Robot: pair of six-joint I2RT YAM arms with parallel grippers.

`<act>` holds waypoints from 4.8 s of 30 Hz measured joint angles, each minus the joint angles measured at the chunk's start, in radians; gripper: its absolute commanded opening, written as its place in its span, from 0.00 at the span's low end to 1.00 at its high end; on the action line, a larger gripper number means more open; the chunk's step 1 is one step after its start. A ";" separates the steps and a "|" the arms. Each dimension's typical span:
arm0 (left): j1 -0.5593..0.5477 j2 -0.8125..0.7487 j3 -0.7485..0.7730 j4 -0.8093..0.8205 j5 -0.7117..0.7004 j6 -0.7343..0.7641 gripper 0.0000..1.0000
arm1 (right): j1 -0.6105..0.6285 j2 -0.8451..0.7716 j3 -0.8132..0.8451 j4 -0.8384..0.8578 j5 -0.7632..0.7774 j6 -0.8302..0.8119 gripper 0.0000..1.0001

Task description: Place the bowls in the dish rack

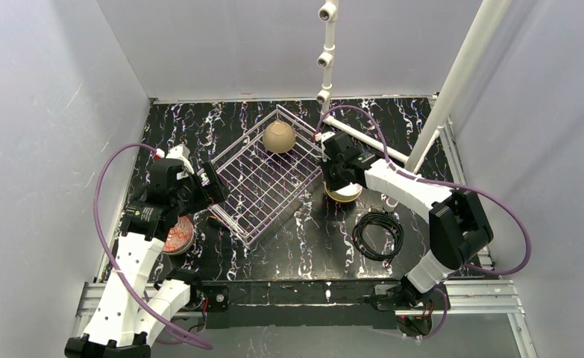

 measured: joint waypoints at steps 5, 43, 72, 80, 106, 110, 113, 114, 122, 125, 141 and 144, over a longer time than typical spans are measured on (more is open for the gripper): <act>0.000 0.021 0.000 0.008 0.000 0.014 0.97 | 0.000 -0.014 0.025 -0.039 0.003 0.000 0.01; 0.000 -0.122 -0.185 0.090 -0.195 -0.158 0.97 | 0.165 0.357 0.256 0.730 -0.535 0.644 0.01; 0.000 -0.058 -0.204 0.111 -0.124 -0.137 0.92 | 0.176 0.530 0.234 1.080 -0.718 1.194 0.01; 0.000 -0.053 -0.204 0.110 -0.127 -0.137 0.93 | 0.147 0.534 0.232 1.078 -0.735 1.188 0.04; 0.000 -0.031 -0.204 0.103 -0.128 -0.137 0.95 | 0.083 0.531 0.206 0.989 -0.635 1.024 0.58; 0.000 -0.031 -0.204 0.103 -0.128 -0.137 0.95 | 0.082 0.500 0.200 0.916 -0.554 0.961 0.63; 0.000 -0.031 -0.204 0.102 -0.128 -0.137 0.95 | 0.084 0.467 0.190 0.855 -0.494 0.909 0.65; 0.000 -0.032 -0.204 0.100 -0.129 -0.137 0.95 | 0.084 0.451 0.185 0.824 -0.466 0.884 0.65; 0.000 -0.023 -0.180 0.074 -0.131 -0.121 0.95 | 0.080 0.355 0.168 0.684 -0.283 0.756 0.59; 0.000 0.010 -0.098 0.064 -0.121 -0.092 0.95 | 0.080 0.316 0.161 0.643 -0.230 0.712 0.56; -0.007 0.426 0.103 0.200 0.098 -0.079 0.69 | 0.154 -0.070 0.008 0.616 -0.163 0.426 0.50; -0.014 0.509 0.119 0.220 0.089 -0.097 0.70 | 0.167 -0.161 -0.035 0.621 -0.162 0.393 0.50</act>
